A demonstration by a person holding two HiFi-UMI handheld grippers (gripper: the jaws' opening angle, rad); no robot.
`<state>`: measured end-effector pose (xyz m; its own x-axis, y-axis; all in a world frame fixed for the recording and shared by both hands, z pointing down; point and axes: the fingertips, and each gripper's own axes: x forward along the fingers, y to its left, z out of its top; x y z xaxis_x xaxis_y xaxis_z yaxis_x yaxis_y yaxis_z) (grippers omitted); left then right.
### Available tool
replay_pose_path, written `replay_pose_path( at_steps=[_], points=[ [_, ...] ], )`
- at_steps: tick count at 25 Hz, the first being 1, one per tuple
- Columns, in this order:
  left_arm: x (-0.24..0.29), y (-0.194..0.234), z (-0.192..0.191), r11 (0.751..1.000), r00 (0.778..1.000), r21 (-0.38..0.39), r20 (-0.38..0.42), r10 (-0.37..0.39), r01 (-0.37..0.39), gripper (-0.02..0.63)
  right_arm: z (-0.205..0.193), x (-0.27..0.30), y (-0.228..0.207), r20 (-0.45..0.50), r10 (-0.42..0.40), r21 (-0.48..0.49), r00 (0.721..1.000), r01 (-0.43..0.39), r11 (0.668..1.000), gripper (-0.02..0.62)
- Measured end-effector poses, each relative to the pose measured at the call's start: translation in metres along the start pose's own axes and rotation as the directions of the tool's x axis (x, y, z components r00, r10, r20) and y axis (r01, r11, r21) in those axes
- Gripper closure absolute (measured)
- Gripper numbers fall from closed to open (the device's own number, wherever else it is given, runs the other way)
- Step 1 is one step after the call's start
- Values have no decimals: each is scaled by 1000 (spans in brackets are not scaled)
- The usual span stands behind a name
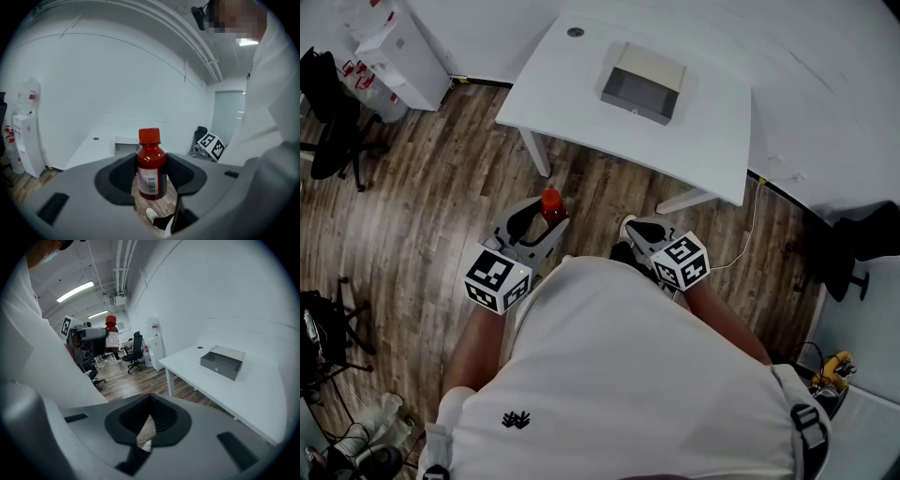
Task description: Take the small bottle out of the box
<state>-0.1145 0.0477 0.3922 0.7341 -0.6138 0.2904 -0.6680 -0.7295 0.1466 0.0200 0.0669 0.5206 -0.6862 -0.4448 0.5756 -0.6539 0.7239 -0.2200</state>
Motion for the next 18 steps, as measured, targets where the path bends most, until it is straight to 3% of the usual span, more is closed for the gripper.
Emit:
replay_pose_path(
  at_steps=[18],
  points=[
    [20,13,-2,999,1000,-35,-19,-13,13,403,-1,3,-15,-30,-9,14,999,10,1000,589]
  ],
)
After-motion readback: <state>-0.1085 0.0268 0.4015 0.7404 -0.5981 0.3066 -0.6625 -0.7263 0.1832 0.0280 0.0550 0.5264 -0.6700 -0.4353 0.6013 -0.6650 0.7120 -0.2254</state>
